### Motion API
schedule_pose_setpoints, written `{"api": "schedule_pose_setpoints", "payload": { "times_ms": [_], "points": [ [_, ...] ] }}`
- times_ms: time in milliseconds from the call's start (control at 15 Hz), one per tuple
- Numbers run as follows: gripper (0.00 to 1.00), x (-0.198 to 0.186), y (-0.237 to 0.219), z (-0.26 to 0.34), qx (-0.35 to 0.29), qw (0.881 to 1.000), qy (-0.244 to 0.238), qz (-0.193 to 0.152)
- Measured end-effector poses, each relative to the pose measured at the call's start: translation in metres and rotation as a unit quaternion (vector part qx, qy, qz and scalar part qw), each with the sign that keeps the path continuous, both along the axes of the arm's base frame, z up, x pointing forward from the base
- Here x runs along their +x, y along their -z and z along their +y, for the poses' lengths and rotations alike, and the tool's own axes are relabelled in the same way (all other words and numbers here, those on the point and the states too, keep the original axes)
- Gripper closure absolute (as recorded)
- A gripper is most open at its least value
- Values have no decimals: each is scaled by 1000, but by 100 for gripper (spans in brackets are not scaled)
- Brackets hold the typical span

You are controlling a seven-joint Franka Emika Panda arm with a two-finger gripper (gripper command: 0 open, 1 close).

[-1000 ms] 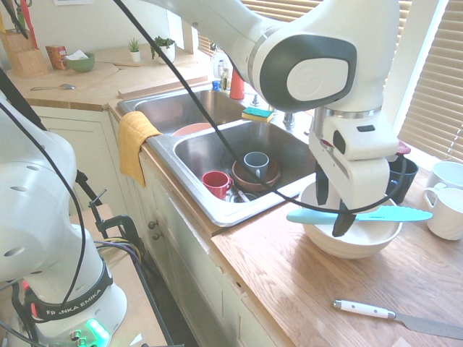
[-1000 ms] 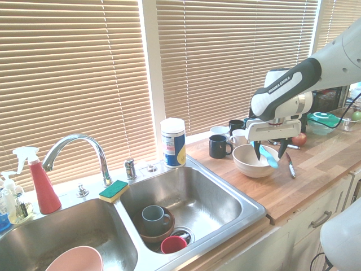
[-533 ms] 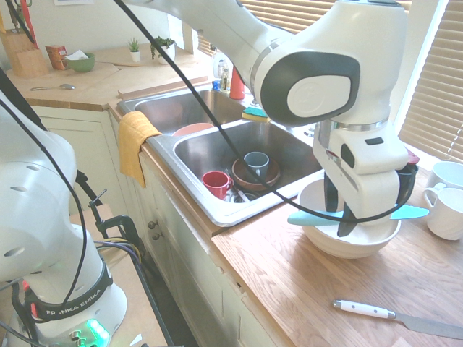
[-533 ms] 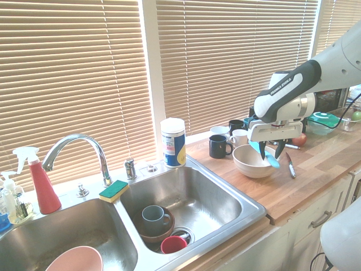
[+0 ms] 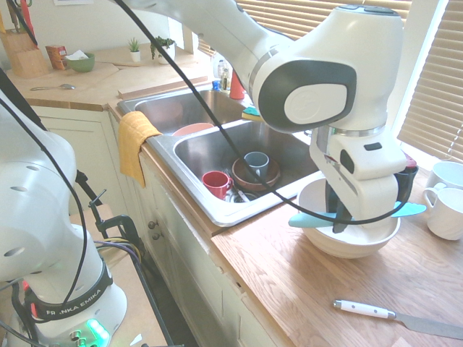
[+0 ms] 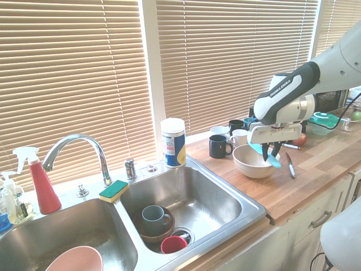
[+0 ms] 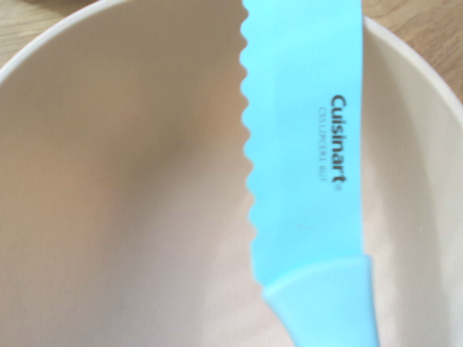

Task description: Put the knife into the sink

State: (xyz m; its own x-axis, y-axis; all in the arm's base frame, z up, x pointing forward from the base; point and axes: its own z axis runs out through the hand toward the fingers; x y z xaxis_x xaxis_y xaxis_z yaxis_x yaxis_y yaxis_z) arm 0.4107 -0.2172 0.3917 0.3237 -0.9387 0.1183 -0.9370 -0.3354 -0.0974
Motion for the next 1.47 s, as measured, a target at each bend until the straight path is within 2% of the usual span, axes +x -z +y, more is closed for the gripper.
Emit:
{"api": "schedule_pose_setpoints", "payload": {
  "times_ms": [400,800,933,1200,1467],
  "points": [
    [100,1,-6,4,0,1000,-10,-7],
    [100,-7,-83,54,-21,997,-56,-50],
    [100,-9,-97,72,-28,995,-72,-55],
    [100,-8,-110,129,-36,989,-131,-55],
    [100,-11,-99,201,-50,976,-208,-45]
  ]
}}
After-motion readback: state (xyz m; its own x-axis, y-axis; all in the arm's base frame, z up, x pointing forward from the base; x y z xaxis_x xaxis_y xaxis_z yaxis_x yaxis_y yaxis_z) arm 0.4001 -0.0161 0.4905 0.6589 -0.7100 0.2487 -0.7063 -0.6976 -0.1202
